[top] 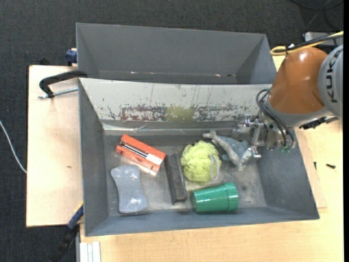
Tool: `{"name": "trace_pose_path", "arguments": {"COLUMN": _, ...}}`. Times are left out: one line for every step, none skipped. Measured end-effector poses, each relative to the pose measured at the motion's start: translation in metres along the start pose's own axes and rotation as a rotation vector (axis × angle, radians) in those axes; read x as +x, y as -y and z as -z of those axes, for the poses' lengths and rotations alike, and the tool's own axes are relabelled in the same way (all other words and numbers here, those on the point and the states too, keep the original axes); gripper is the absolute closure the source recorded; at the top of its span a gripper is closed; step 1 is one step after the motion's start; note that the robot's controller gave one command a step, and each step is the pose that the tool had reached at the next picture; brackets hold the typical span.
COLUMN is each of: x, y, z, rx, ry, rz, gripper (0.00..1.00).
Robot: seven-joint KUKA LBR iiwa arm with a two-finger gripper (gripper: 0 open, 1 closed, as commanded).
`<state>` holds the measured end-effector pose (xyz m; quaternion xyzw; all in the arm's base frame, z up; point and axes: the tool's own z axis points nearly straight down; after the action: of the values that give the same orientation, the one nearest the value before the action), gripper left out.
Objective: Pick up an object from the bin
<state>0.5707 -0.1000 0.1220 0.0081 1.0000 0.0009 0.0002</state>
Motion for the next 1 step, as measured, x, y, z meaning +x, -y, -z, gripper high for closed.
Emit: {"name": "trace_pose_path", "arguments": {"x": -0.0124, "y": -0.0043, "z": -0.0054, "rx": 0.001, "ry": 0.006, "rz": -0.107, "gripper": 0.00}}
